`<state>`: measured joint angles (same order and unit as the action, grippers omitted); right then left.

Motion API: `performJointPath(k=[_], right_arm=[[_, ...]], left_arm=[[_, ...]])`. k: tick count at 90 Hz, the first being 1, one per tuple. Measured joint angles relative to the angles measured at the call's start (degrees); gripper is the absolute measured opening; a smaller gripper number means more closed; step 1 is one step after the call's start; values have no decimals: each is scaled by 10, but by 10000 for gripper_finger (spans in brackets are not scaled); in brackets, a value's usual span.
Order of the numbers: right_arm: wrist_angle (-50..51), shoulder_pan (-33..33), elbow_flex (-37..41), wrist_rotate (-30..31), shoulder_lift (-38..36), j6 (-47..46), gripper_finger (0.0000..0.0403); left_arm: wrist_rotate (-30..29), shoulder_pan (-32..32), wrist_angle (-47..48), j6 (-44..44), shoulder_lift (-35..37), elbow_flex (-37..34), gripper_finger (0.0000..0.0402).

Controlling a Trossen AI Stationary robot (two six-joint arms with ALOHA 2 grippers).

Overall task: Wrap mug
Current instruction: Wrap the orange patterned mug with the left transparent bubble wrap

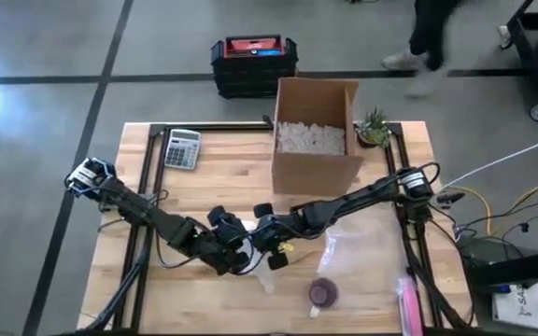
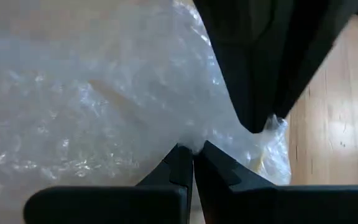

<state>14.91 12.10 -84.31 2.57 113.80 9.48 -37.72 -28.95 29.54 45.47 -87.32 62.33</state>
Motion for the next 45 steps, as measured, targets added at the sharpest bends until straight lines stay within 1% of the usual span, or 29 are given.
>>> performJointPath(k=[7,15,28,36,45], right_arm=[[3,0,0,0,-1,-6,0],[4,0,0,1,-2,-6,0],[6,0,0,3,-3,-6,0],[6,0,1,3,-3,-6,0],[6,0,1,4,-3,-5,0]], left_arm=[[10,0,12,-20,4,20,54],[26,0,49,-39,9,51,92],[42,-4,154,-31,11,113,144],[70,-15,205,-4,12,137,163],[101,-29,210,15,12,131,168]])
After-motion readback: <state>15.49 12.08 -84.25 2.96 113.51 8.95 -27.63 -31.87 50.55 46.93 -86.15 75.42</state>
